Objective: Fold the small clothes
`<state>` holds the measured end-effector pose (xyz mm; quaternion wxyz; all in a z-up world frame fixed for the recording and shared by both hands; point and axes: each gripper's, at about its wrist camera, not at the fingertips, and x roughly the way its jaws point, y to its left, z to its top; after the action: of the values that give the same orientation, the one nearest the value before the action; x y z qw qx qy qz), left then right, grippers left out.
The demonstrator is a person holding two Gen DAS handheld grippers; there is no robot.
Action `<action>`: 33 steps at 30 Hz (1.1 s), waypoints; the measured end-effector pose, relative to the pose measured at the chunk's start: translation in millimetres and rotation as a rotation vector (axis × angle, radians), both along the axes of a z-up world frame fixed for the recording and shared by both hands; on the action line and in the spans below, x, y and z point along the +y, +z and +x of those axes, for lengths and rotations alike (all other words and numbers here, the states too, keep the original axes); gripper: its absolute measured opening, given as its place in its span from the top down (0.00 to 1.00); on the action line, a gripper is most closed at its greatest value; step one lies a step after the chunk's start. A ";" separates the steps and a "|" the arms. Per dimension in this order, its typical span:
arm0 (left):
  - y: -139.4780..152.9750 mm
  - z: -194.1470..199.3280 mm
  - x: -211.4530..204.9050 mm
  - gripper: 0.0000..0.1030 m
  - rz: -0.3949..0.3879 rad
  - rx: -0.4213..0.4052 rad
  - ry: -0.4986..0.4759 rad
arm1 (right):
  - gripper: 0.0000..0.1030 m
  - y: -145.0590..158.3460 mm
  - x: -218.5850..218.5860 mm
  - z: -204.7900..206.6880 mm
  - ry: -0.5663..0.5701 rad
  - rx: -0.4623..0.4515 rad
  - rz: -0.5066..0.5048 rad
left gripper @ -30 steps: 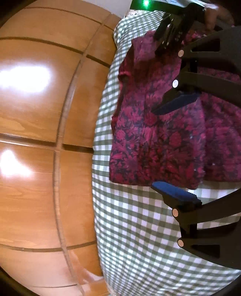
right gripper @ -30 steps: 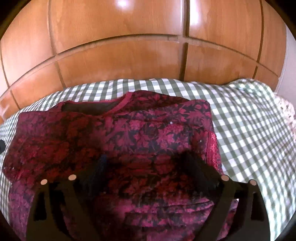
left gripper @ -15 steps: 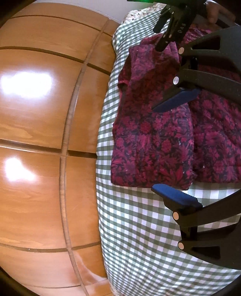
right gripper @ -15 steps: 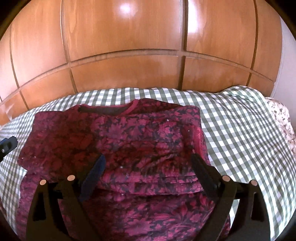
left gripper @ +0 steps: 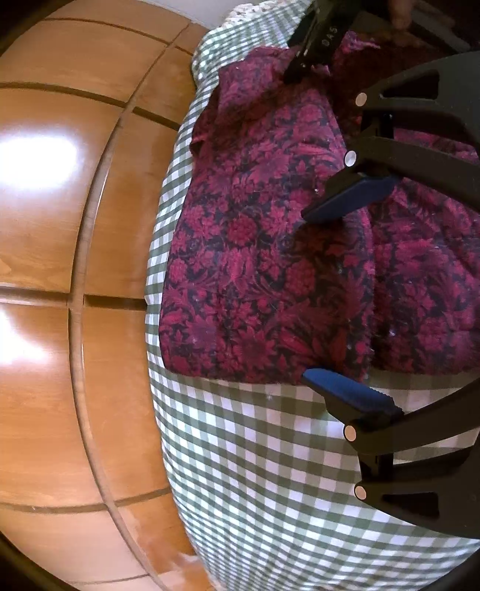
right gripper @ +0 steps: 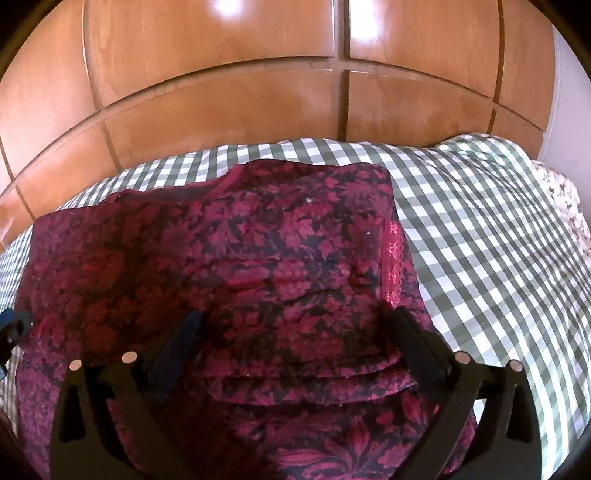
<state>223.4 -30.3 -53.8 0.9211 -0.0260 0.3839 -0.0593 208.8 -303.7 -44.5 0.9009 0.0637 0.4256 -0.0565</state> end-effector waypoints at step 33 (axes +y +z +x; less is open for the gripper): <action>-24.6 -211.3 45.0 0.46 -0.071 0.314 -0.334 | 0.12 -1.0 -60.6 -242.8 0.142 0.290 0.215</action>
<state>12.1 14.7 -78.4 0.8259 -0.0032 0.5193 -0.2195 -33.9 -364.3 -45.4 0.8200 0.1206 0.5578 0.0445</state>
